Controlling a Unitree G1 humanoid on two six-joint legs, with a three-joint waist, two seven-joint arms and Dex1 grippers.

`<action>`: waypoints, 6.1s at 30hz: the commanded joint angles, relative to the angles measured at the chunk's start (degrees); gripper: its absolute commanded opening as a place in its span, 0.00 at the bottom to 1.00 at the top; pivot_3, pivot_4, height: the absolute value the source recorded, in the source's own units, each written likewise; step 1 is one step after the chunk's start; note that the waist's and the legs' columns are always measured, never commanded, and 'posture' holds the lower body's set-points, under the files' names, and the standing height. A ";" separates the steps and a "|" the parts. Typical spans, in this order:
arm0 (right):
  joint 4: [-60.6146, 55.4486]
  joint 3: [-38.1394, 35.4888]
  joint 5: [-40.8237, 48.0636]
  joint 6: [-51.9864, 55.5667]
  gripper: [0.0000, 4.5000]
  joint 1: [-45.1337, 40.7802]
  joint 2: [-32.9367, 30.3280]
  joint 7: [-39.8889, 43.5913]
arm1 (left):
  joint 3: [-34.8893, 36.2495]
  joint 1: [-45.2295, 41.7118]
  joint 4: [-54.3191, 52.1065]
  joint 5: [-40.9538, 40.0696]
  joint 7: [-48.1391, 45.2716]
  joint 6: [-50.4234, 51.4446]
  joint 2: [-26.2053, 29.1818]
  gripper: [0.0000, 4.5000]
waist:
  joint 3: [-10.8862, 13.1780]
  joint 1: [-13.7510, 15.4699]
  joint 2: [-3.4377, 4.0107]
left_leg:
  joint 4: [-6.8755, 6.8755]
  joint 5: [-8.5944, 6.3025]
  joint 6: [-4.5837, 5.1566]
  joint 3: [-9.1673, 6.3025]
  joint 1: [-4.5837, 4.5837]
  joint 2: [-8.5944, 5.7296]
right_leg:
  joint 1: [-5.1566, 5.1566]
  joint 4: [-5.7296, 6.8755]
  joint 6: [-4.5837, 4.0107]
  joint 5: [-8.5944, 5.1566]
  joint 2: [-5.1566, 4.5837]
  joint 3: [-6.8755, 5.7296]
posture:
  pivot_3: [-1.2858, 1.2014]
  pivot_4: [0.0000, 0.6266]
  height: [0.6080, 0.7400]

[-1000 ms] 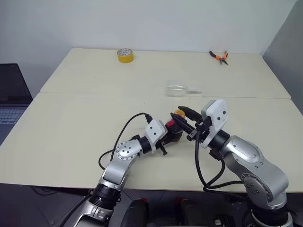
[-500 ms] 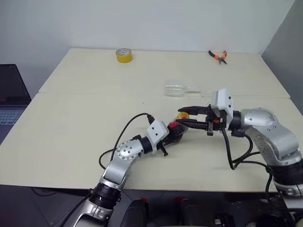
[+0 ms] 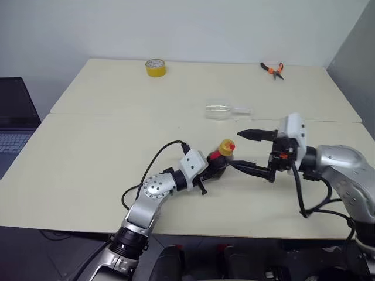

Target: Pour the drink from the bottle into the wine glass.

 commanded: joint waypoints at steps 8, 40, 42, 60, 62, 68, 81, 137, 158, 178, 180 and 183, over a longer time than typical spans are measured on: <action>-7.05 9.17 -10.91 -0.72 1.00 -0.33 11.79 -22.11 | 0.26 -2.27 0.64 -0.95 -1.21 -2.59 -1.12 0.17 | 0.00 -0.08 0.00 | 0.00 0.01 -0.01 0.06 0.11 -0.04 | 0.01 0.09 0.01 -0.01 0.02 0.06 | 0.52 0.24 1.00; -11.32 -2.50 0.43 4.83 1.00 5.82 3.59 -17.52 | 0.69 -2.31 1.25 -0.92 -1.59 -3.03 -0.94 0.16 | 0.00 -0.20 0.00 | -0.01 0.00 0.00 0.05 0.12 0.00 | 0.06 0.02 0.01 0.00 0.08 0.07 | 0.52 0.24 1.00; -10.53 0.51 -1.91 4.66 1.00 3.25 5.31 -19.78 | 0.65 -2.40 1.22 -0.91 -1.54 -2.94 -0.97 0.16 | 0.00 -0.22 0.00 | -0.01 0.00 0.00 0.06 0.12 -0.01 | 0.05 0.03 0.01 0.00 0.08 0.09 | 0.52 0.24 1.00; -5.75 3.43 -12.82 1.71 1.00 3.76 5.92 -21.26 | 0.46 -2.59 0.82 -0.79 -1.32 -2.38 -1.20 0.15 | 0.00 -0.07 0.00 | -0.01 0.00 0.00 0.06 0.07 -0.05 | 0.03 -0.03 0.02 0.00 0.02 0.06 | 0.52 0.24 1.00; -6.45 2.01 -12.01 2.03 1.00 5.05 5.44 -20.61 | 0.45 -2.57 0.73 -0.78 -1.30 -2.30 -1.19 0.15 | 0.00 -0.07 0.00 | 0.00 0.00 0.00 0.06 0.07 -0.05 | 0.04 -0.04 0.02 0.00 0.02 0.06 | 0.52 0.24 1.00; -8.65 -1.64 -7.95 3.55 1.00 7.78 4.10 -18.68 | 0.56 -2.61 0.80 -0.86 -1.36 -2.35 -1.06 0.15 | 0.00 -0.06 0.00 | 0.00 0.00 0.00 0.06 0.08 -0.05 | 0.05 -0.03 0.02 0.00 0.02 0.06 | 0.52 0.24 1.00; -12.06 -6.12 9.05 10.96 1.00 4.83 3.18 -22.74 | 0.70 -2.76 1.18 -0.84 -1.78 -2.71 -0.60 0.15 | 0.00 -0.39 0.00 | -0.03 0.00 0.01 0.06 0.15 0.05 | 0.10 -0.04 0.04 0.02 0.16 0.12 | 0.52 0.24 1.00; -7.56 -3.10 14.52 8.37 0.25 2.59 16.43 -30.33 | 0.26 -2.56 1.83 -0.23 -1.10 -3.78 -1.02 0.14 | 0.00 -0.09 0.00 | 0.02 0.00 0.01 0.05 0.00 -0.03 | 0.02 -0.11 0.08 0.05 0.04 0.07 | 0.52 0.24 1.00; 6.36 -5.53 -19.71 -16.19 0.24 35.44 7.37 -22.93 | 3.13 -1.67 -1.87 -4.09 -2.22 -1.41 0.21 0.14 | -0.07 -0.36 0.11 | -0.03 0.00 0.01 0.18 0.27 0.02 | 0.21 -0.14 0.14 0.05 0.14 0.23 | 0.52 0.24 1.00; 11.17 -7.27 -18.44 -17.00 1.00 36.95 9.55 -14.47 | 4.36 -1.40 -2.82 -4.13 -1.57 -0.74 0.62 0.14 | -0.10 -0.04 0.16 | -0.03 0.00 0.00 0.16 0.22 0.00 | 0.21 -0.15 0.12 0.05 0.11 0.21 | 0.52 0.24 1.00; 9.51 -8.43 -19.23 -18.96 1.00 37.62 8.77 -13.68 | 5.29 -1.15 -3.43 -4.36 -0.64 -0.39 0.69 0.14 | -0.09 -0.03 0.16 | -0.03 0.00 0.00 0.15 0.22 0.00 | 0.21 -0.16 0.12 0.05 0.10 0.21 | 0.52 0.24 1.00; 6.25 -9.90 -20.44 -21.91 1.00 37.56 7.31 -12.73 | 7.00 -0.77 -4.46 -4.81 1.30 0.27 0.92 0.14 | -0.10 -0.12 0.16 | -0.02 0.00 0.00 0.17 0.22 0.00 | 0.20 -0.15 0.12 0.05 0.10 0.22 | 0.52 0.24 1.00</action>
